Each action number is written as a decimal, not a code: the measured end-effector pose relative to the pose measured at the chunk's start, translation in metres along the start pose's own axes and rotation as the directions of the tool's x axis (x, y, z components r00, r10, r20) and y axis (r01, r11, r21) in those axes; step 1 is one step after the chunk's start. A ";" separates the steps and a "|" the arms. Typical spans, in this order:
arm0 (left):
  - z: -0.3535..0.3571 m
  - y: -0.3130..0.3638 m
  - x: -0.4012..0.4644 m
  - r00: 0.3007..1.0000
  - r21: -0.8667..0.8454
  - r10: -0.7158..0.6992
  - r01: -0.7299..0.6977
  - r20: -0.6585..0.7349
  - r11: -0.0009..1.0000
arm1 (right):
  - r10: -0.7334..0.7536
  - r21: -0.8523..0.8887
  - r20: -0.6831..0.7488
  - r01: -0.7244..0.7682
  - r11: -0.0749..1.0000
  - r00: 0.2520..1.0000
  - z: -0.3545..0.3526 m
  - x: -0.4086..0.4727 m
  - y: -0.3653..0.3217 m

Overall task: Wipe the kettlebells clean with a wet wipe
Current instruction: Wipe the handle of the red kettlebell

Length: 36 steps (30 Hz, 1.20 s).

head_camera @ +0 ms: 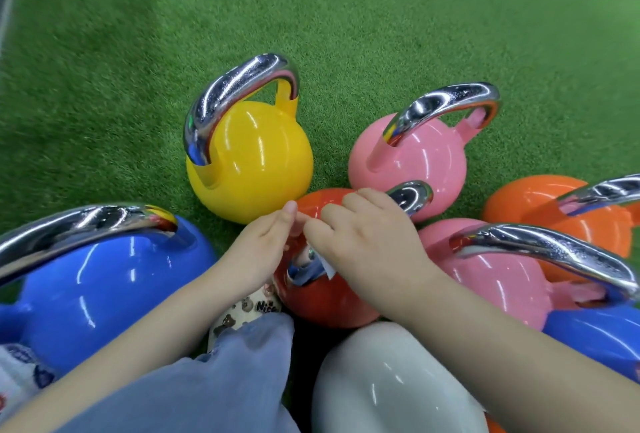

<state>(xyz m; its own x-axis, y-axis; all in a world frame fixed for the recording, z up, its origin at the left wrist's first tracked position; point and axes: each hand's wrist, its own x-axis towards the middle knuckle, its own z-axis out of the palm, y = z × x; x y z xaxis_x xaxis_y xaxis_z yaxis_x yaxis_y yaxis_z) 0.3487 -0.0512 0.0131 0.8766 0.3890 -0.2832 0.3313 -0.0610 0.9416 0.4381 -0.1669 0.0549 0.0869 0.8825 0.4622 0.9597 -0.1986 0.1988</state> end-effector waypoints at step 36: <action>0.005 -0.010 0.002 0.994 -0.071 -0.007 -0.001 -0.108 0.997 | 0.058 0.163 0.205 -0.093 0.982 0.977 -0.008 -0.007 0.030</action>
<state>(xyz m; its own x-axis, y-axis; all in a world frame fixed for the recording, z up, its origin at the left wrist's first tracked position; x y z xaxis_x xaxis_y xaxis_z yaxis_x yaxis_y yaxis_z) 0.3486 -0.0545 0.0025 0.8315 0.4863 -0.2685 0.3049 0.0046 0.9524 0.4641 -0.1828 0.0644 0.1958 0.9380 0.2860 0.9781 -0.2077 0.0113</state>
